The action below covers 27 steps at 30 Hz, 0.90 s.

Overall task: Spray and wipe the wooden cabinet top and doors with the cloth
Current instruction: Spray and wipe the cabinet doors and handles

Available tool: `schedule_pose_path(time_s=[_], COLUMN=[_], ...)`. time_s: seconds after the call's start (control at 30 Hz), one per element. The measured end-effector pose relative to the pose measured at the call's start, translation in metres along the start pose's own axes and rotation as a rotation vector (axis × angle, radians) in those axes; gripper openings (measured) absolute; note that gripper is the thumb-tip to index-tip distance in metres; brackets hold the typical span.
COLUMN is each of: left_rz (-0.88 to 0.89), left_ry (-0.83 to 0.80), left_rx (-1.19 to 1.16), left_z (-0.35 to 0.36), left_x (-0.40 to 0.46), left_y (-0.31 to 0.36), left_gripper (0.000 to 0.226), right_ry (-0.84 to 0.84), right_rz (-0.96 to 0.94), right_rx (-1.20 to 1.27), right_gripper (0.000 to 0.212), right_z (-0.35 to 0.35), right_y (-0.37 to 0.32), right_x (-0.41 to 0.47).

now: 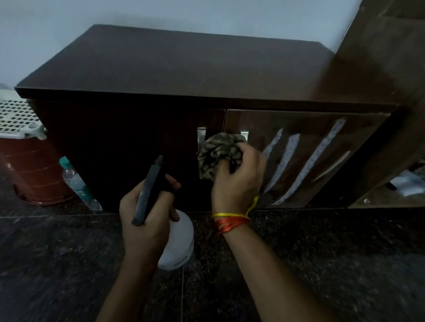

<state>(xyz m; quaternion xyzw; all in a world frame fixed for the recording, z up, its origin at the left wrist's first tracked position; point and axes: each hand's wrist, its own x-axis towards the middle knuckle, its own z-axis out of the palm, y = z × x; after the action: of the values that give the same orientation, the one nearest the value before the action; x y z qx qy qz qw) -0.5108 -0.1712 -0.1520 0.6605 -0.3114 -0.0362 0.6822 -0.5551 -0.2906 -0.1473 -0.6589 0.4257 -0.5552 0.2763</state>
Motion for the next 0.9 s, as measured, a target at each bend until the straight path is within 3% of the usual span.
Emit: schedule_pose_path(time_s=[0.17,0.33,0.53,0.73,0.9], left_rz=[0.031,0.009,0.003,-0.012,-0.025], left_ry=[0.014,0.002,-0.008,-0.031,-0.033], left_rx=[-0.062,-0.094,-0.094,-0.112,-0.136], left_z=[0.014,0.023,0.033,0.034,0.030], left_x=[0.001,-0.001,-0.004,-0.003,-0.007], left_y=[0.014,0.011,0.010,0.003,0.000], left_gripper=[0.018,0.016,0.018,0.016,0.017], right_ry=[0.022,-0.181,-0.288,-0.175,-0.214], right_rz=[-0.156,-0.247,-0.246,-0.278,-0.368], right_rx=[-0.079,-0.279,-0.262,-0.346,-0.325], right_gripper=[0.027,0.037,0.032,0.027,0.037], right_z=[-0.017,-0.016,-0.021,-0.019,-0.018], right_y=[-0.014,0.008,0.020,-0.014,0.023], right_x=[0.024,0.032,0.030,0.062,0.033])
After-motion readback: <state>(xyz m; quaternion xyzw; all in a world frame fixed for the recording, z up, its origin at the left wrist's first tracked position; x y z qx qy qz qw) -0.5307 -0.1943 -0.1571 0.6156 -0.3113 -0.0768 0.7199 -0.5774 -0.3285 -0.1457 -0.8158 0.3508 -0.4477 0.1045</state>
